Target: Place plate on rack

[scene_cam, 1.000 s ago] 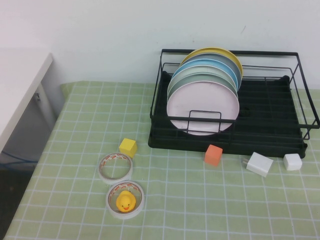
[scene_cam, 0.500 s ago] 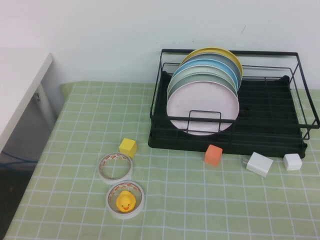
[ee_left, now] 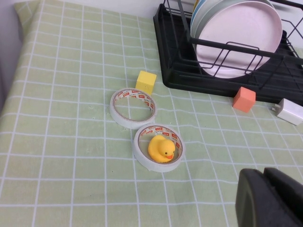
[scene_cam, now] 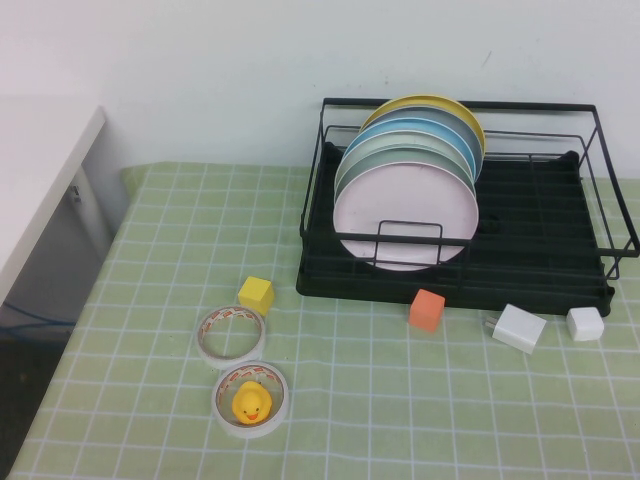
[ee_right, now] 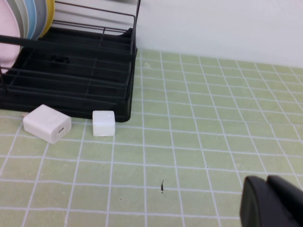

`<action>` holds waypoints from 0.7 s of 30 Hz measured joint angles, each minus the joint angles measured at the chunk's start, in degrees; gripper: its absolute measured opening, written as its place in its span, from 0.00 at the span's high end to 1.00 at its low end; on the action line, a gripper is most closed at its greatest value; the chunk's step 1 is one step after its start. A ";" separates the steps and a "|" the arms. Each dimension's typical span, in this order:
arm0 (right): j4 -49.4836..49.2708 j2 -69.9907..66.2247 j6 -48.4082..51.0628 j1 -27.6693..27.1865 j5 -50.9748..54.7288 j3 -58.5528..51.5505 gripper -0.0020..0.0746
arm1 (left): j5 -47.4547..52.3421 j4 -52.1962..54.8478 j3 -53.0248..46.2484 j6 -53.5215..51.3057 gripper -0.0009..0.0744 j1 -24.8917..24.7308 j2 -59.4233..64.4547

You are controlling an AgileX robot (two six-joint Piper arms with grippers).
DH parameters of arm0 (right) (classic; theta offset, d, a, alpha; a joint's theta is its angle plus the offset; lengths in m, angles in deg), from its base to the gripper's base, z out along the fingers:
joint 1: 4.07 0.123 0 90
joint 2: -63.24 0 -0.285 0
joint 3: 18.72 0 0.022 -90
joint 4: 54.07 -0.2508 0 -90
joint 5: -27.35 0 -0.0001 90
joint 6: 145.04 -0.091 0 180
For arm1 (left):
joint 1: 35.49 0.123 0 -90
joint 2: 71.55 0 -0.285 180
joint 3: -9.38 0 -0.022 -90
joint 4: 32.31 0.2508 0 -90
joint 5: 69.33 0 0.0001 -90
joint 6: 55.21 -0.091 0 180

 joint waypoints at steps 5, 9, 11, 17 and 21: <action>0.00 0.00 0.00 0.00 -0.03 0.00 0.96 | -0.94 0.00 -0.34 0.00 0.99 0.00 0.00; 0.00 0.00 0.00 0.00 -0.03 0.00 0.96 | -5.88 4.66 -3.76 0.00 0.99 0.00 0.00; 0.00 0.00 0.00 0.00 -0.03 0.00 0.96 | -8.89 9.11 -6.65 0.00 0.99 0.00 0.00; 0.00 0.00 0.00 0.00 -0.03 0.00 0.96 | -17.77 12.66 -14.66 0.19 0.99 0.00 -1.24; 0.00 0.00 0.00 0.00 -0.03 0.00 0.96 | -27.48 13.53 -20.01 0.19 0.99 0.00 -2.97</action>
